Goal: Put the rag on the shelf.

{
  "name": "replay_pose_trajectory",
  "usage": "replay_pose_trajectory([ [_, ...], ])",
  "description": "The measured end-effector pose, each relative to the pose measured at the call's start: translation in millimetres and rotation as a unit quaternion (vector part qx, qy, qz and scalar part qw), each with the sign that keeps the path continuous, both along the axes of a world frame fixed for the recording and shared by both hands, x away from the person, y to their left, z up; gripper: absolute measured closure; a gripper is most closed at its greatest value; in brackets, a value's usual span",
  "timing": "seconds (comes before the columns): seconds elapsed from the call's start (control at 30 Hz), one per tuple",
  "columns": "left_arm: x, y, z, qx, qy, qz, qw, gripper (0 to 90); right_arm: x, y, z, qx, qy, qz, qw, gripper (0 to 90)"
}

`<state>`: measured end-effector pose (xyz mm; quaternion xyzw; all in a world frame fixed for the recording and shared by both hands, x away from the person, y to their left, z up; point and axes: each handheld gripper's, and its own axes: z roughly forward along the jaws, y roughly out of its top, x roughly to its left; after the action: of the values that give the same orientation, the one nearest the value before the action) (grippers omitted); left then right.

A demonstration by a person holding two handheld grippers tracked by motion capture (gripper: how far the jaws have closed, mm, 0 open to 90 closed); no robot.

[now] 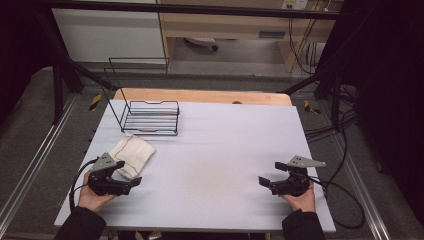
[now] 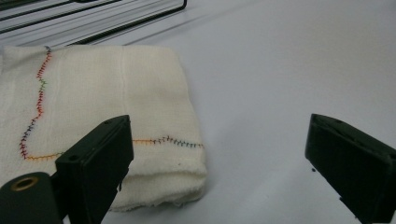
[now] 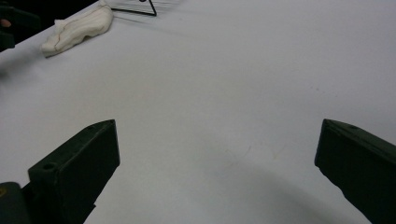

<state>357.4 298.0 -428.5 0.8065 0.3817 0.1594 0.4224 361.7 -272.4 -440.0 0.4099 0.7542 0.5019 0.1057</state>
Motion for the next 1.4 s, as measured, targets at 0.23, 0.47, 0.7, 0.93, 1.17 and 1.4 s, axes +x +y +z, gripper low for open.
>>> replay_pose_trajectory([
  [0.23, 2.4, -3.4, 2.9, 0.006, 0.001, 0.022, 0.9997, 14.9, -0.1, 1.2, -0.4, -0.003, 0.004, 0.000, 1.0000, 0.7],
  [0.47, 6.1, -8.2, 0.3, 0.019, 0.020, 0.022, 0.9994, 33.7, 0.4, 3.5, -1.7, -0.005, 0.007, 0.001, 1.0000, 0.8],
  [0.7, 8.4, -11.6, -7.0, 0.062, 0.036, 0.028, 0.9970, 47.6, 0.6, 4.0, -2.4, -0.012, 0.007, 0.003, 0.9999, 0.9],
  [0.93, 11.0, -8.7, -11.5, 0.067, 0.052, 0.034, 0.9958, 58.7, 0.8, 3.9, -2.6, -0.014, 0.006, 0.003, 0.9999, 0.9],
  [1.17, 12.9, -9.5, -12.7, 0.066, 0.060, 0.043, 0.9951, 63.7, 0.6, 4.4, -2.6, -0.012, 0.008, 0.002, 0.9999, 0.9],
  [1.4, 12.3, -15.2, -12.9, 0.086, 0.053, 0.058, 0.9932, 68.0, 0.7, 4.9, -2.8, -0.012, 0.011, 0.002, 0.9999, 0.9],
])
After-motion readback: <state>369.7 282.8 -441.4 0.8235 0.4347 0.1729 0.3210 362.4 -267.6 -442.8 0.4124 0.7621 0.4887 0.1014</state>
